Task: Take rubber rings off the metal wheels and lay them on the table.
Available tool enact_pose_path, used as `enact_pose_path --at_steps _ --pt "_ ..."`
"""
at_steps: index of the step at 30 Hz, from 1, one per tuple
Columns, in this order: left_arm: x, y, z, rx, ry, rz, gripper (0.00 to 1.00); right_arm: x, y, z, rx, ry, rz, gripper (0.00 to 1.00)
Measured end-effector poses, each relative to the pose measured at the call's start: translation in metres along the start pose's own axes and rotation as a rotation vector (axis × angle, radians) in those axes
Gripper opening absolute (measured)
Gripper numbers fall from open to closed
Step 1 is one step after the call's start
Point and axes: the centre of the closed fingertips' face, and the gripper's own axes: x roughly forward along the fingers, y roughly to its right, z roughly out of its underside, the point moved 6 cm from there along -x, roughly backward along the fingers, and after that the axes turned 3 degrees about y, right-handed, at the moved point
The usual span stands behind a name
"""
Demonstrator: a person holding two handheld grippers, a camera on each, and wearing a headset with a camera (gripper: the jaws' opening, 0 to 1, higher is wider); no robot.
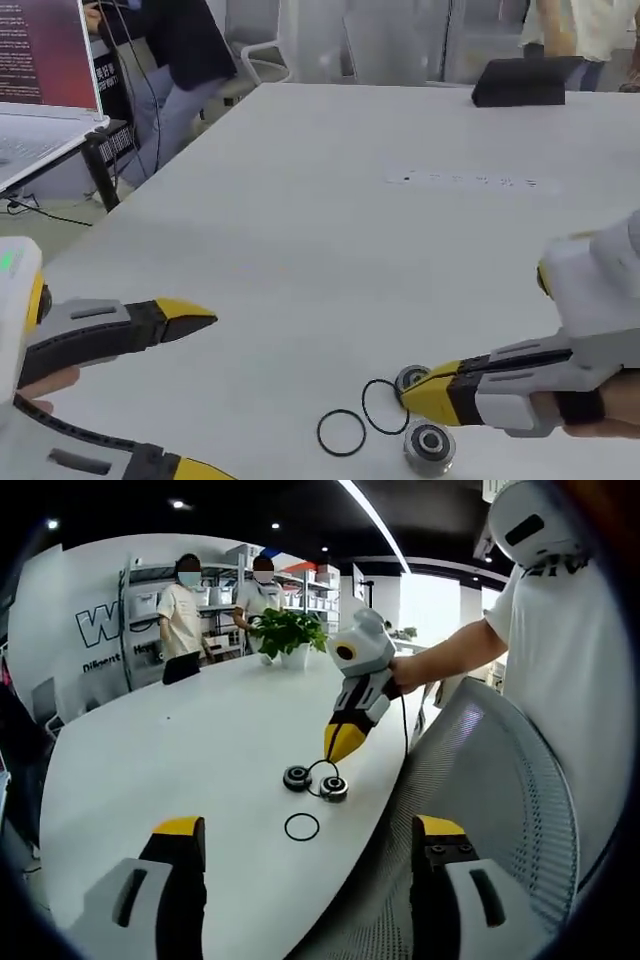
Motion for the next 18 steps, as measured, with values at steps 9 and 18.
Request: enact_pose_path --at_steps 9,18 --pt "-0.004 0.003 0.003 -0.037 0.014 -0.020 0.83 0.014 -0.007 -0.003 -0.020 -0.015 -0.031 0.00" --pt "-0.002 0.005 0.005 -0.047 0.006 -0.014 0.83 0.029 -0.009 0.001 -0.032 -0.038 -0.056 0.00"
